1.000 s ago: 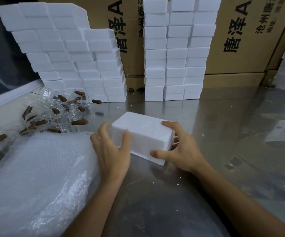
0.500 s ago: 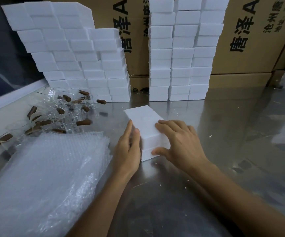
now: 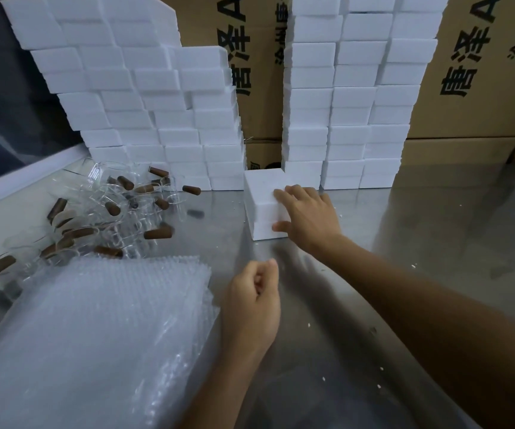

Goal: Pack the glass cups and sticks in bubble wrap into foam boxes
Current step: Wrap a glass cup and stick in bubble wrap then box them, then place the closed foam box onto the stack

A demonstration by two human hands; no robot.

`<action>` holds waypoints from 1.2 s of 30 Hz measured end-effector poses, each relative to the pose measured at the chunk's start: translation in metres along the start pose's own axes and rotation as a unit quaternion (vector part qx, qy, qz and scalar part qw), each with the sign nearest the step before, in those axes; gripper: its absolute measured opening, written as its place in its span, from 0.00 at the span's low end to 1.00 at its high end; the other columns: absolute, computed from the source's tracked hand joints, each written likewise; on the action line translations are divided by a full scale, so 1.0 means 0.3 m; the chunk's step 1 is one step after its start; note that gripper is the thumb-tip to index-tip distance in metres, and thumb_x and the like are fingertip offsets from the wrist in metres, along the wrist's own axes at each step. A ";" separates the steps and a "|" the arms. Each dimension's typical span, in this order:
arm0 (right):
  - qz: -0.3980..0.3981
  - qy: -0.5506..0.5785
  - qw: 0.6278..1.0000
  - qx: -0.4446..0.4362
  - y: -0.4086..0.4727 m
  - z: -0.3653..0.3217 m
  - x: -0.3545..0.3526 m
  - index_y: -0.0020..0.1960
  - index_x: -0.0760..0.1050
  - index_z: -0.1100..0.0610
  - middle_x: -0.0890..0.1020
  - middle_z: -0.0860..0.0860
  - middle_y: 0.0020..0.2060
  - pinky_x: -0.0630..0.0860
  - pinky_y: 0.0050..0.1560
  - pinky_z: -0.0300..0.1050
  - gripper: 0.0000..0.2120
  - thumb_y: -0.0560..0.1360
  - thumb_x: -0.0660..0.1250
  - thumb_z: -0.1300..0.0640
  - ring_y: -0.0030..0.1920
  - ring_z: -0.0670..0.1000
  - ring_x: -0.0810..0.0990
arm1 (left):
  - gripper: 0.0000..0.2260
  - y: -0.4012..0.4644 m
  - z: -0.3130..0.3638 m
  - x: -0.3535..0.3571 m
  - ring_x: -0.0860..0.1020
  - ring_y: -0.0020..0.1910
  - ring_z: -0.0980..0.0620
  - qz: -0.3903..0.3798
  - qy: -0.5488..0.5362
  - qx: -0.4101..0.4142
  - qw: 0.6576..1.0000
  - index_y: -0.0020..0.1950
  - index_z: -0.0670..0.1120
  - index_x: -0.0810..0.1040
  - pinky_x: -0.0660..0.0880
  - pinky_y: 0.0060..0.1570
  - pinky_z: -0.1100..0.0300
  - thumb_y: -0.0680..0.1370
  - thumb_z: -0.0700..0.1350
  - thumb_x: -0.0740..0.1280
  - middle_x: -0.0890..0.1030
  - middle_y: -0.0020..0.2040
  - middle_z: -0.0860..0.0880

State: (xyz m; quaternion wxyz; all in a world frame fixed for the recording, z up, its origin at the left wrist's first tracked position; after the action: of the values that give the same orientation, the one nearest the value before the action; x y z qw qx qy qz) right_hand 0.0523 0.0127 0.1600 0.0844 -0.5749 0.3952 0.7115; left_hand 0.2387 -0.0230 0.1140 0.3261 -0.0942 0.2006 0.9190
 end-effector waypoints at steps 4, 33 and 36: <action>-0.010 -0.008 1.000 0.014 0.097 0.020 0.042 0.74 0.64 0.50 0.71 0.53 0.69 0.68 0.65 0.56 0.30 0.76 0.69 0.43 0.68 0.59 0.70 | 0.19 0.005 -0.001 0.006 0.77 0.34 0.55 0.005 0.020 0.013 1.000 0.34 0.48 0.73 0.73 0.35 0.56 0.79 0.58 0.61 0.79 0.34 0.53; -0.048 -0.077 0.993 0.077 0.527 0.061 0.219 0.68 0.65 0.56 0.73 0.53 0.61 0.68 0.40 0.48 0.19 0.81 0.64 0.52 0.53 0.58 0.81 | 0.19 0.030 -0.021 0.038 0.73 0.26 0.63 0.067 0.135 0.072 0.986 0.26 0.54 0.73 0.77 0.30 0.56 0.67 0.67 0.61 0.74 0.25 0.58; -0.060 -0.080 0.991 0.091 0.558 0.061 0.231 0.68 0.65 0.56 0.73 0.53 0.60 0.68 0.41 0.47 0.17 0.81 0.63 0.57 0.54 0.57 0.80 | 0.18 0.040 -0.023 0.038 0.72 0.25 0.62 0.058 0.145 0.088 0.984 0.26 0.54 0.70 0.77 0.27 0.56 0.67 0.66 0.61 0.73 0.24 0.58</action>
State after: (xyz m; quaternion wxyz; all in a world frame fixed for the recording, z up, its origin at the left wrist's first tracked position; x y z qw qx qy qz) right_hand -0.0801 -0.1111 0.1773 0.2104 -0.5287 0.4152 0.7099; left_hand 0.2226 -0.0279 0.1080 0.2471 -0.1856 0.3305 0.8918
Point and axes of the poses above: each hand's wrist, its own y-axis towards the middle knuckle, its own x-axis out of the palm, z = x × y, the point moved 3 cm from there along y, towards the middle knuckle
